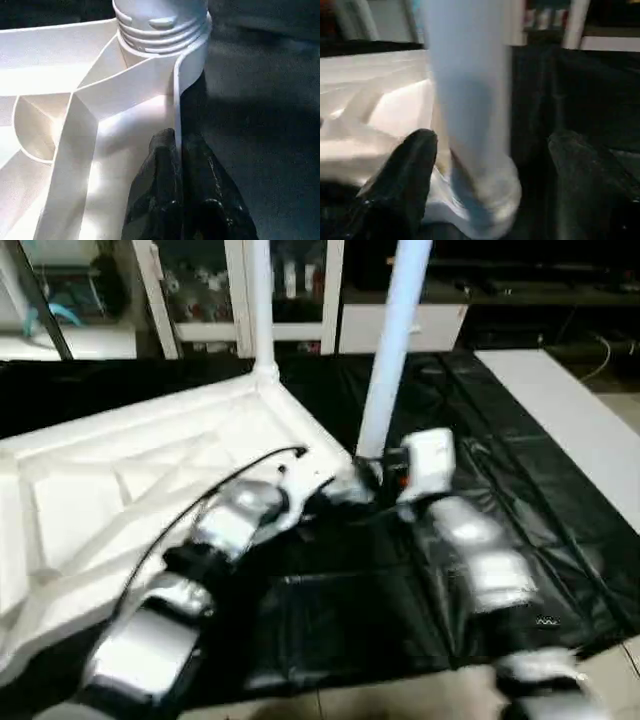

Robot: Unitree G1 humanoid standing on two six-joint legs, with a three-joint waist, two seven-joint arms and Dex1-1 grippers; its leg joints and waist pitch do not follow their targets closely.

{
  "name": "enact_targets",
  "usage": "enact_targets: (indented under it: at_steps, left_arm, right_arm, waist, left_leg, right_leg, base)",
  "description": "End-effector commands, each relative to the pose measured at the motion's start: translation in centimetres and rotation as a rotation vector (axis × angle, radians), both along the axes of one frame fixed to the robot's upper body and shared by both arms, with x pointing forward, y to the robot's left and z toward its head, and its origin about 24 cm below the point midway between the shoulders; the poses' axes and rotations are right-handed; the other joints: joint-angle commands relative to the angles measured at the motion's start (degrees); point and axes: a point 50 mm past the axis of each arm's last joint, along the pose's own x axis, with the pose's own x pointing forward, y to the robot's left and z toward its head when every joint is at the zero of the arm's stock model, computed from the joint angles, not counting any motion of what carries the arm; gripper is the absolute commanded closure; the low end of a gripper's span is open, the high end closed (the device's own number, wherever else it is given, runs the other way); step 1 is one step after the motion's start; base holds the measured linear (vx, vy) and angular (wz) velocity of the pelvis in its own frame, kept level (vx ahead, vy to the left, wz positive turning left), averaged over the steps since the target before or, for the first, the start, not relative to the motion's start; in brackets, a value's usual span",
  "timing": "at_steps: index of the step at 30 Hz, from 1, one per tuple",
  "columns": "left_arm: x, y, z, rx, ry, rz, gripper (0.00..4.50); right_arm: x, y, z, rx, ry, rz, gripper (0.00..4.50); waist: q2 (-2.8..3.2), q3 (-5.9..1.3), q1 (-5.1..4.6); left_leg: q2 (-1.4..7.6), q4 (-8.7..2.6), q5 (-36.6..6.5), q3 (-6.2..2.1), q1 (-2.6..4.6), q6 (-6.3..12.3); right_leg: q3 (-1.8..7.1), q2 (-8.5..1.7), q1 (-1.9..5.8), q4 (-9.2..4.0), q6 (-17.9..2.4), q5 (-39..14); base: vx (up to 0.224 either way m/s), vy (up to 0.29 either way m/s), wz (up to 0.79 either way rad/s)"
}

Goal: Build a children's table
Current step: Rotate leg to tighten

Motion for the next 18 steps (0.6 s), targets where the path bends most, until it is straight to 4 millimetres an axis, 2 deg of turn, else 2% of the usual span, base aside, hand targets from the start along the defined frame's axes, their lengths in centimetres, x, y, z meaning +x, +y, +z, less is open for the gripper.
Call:
enact_targets:
  at_steps: [1,2,4,7,8,9,11,12,13,17,18]
  left_arm:
    - [-1.2,0.7,-1.3,0.016,0.081,-0.068,4.50]
    - [-1.4,0.8,-1.4,0.017,0.095,-0.105,4.50]
    - [-1.9,0.9,-1.5,0.020,0.121,-0.156,4.50]
    - [-3.1,1.1,-1.5,0.022,0.179,-0.292,4.50]
    - [-3.4,1.2,-1.5,0.020,0.195,-0.330,4.50]
    - [-4.3,1.6,-1.7,0.038,0.250,-0.398,4.50]
    - [-4.6,1.8,-1.7,0.043,0.262,-0.417,4.50]
    - [-4.8,1.9,-1.8,0.045,0.274,-0.428,4.50]
    - [-4.9,1.9,-1.8,0.045,0.278,-0.430,4.50]
    - [-5.3,2.0,-2.1,0.054,0.298,-0.435,4.50]
    - [-5.2,2.0,-2.1,0.060,0.289,-0.429,4.50]
  right_arm:
    - [-1.2,-1.0,-0.4,-0.055,0.024,0.180,0.30]
    - [-1.5,-1.4,-0.6,-0.094,0.029,0.232,0.30]
    - [-2.2,-2.0,-1.0,-0.130,0.054,0.314,0.06]
    - [-3.1,-2.6,-1.4,-0.152,0.102,0.451,0.06]
    - [-3.3,-2.7,-1.4,-0.155,0.112,0.479,0.06]
    - [-3.6,-2.7,-1.4,-0.159,0.126,0.523,0.06]
    - [-3.7,-2.6,-1.4,-0.154,0.130,0.539,0.06]
    - [-3.9,-2.5,-1.4,-0.149,0.130,0.561,0.06]
    - [-4.0,-2.4,-1.4,-0.147,0.129,0.571,0.06]
    - [-4.3,-1.5,-1.9,-0.167,0.126,0.628,0.06]
    - [-4.3,-1.3,-1.9,-0.175,0.124,0.641,0.06]
  waist:
    - [0.32,-3.46,0.52]
    - [0.09,-3.36,0.61]
    - [0.16,-3.38,0.85]
    - [0.07,-3.31,0.82]
    - [0.32,-3.35,0.93]
    - [0.30,-3.38,1.08]
    - [0.43,-3.35,1.13]
    - [0.58,-3.38,1.38]
    - [0.79,-3.32,1.41]
    - [0.65,-3.06,1.78]
    - [0.39,-3.10,1.75]
  left_leg:
    - [1.21,-3.70,-10.0,0.22,-0.04,3.98]
    - [1.30,-3.72,-10.6,0.19,-0.14,4.03]
    - [1.29,-3.68,-11.1,0.26,-0.08,3.86]
    - [1.39,-3.76,-11.9,0.19,-0.18,3.77]
    - [1.51,-3.77,-11.9,0.12,-0.04,3.70]
    - [1.71,-3.79,-11.4,0.10,0.11,3.67]
    - [1.68,-3.79,-10.7,0.22,0.16,3.73]
    - [1.72,-3.71,-11.2,0.42,0.71,3.56]
    - [1.72,-3.70,-11.6,0.44,0.73,3.48]
    - [1.75,-4.18,-15.1,0.23,0.62,1.67]
    - [1.71,-4.19,-15.5,0.22,0.63,1.43]
  right_leg:
    - [1.47,-1.97,3.58,-3.41,-13.5,-8.8]
    - [1.45,-2.03,3.66,-3.31,-14.1,-8.5]
    - [1.51,-2.20,3.55,-3.40,-14.3,-9.8]
    - [1.51,-2.32,3.54,-3.52,-14.3,-11.8]
    - [1.53,-2.39,3.52,-3.52,-14.6,-11.8]
    - [1.58,-2.38,3.45,-3.25,-15.0,-10.5]
    - [1.58,-2.20,3.32,-3.07,-15.8,-8.6]
    - [1.59,-2.14,3.00,-3.12,-16.3,-8.1]
    - [1.61,-2.13,2.94,-3.09,-16.5,-8.1]
    - [1.60,-2.29,3.11,-3.44,-14.7,-13.4]
    - [1.63,-2.29,3.06,-3.60,-14.2,-14.3]
  base:
    - [0.000,0.000,0.00]
    - [0.000,0.000,0.00]
    - [0.000,0.000,0.00]
    - [0.000,0.000,0.00]
    - [0.000,0.000,0.00]
    - [0.000,0.000,0.00]
    - [0.000,0.000,0.00]
    - [0.000,0.000,0.00]
    - [0.000,0.000,0.00]
    - [0.000,0.000,0.00]
    - [0.000,0.000,0.00]
